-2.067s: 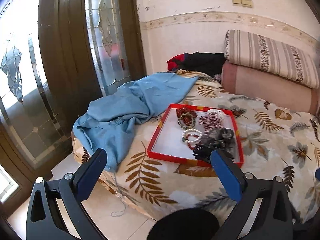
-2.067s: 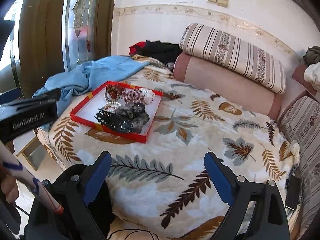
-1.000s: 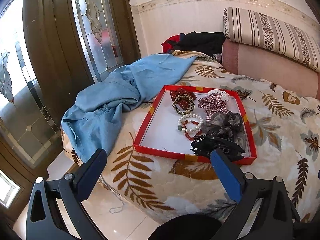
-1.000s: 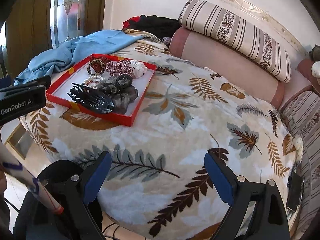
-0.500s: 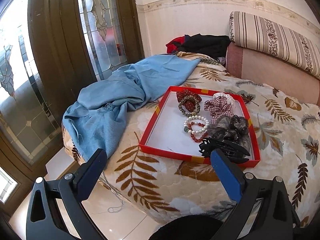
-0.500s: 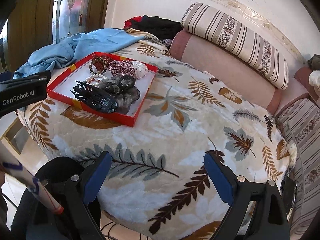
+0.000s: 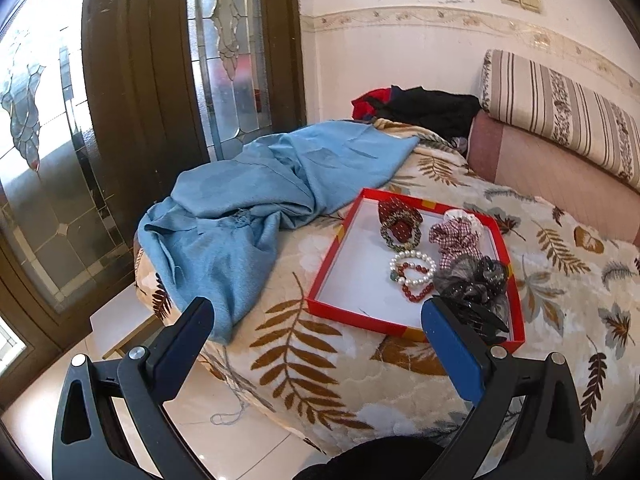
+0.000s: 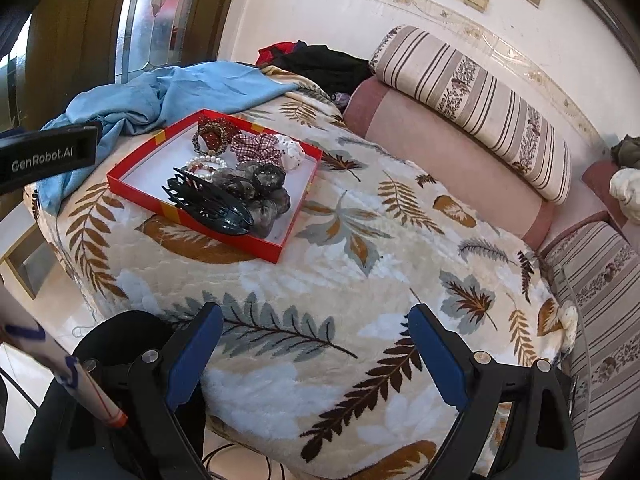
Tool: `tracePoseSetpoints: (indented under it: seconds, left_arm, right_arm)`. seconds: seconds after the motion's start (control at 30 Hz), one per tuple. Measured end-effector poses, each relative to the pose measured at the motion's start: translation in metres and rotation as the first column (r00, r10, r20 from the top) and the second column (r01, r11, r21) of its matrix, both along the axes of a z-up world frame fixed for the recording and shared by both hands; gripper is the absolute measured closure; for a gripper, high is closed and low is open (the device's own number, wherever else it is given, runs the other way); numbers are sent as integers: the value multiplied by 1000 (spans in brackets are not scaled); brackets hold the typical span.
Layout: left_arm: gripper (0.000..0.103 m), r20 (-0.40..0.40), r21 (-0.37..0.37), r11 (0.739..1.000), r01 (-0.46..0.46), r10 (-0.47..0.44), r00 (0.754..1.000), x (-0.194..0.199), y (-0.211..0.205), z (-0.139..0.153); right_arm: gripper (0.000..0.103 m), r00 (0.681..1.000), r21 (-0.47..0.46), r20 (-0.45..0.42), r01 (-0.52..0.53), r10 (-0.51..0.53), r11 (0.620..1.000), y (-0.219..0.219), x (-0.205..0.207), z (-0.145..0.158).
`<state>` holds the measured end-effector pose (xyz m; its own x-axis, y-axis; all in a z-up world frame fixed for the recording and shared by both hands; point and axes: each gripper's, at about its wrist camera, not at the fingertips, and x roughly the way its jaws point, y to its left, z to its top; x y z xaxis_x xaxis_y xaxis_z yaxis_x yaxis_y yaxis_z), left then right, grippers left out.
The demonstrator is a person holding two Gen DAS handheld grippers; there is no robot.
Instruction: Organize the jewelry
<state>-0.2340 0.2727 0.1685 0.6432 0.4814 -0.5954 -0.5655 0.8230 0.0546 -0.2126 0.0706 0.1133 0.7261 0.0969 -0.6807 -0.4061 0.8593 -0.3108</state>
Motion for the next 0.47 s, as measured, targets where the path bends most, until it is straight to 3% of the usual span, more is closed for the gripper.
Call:
tracePoseSetpoints:
  seconds: [0.13, 0.47]
  left_arm:
    - [0, 22, 1, 1000, -22, 22, 1000, -7, 5, 6]
    - [0, 57, 83, 994, -70, 66, 996, -26, 15, 29]
  right_arm:
    - [7, 1000, -3, 15, -6, 6, 1000, 2, -7, 5]
    - [7, 1000, 40, 26, -5, 4, 999, -4, -17, 17]
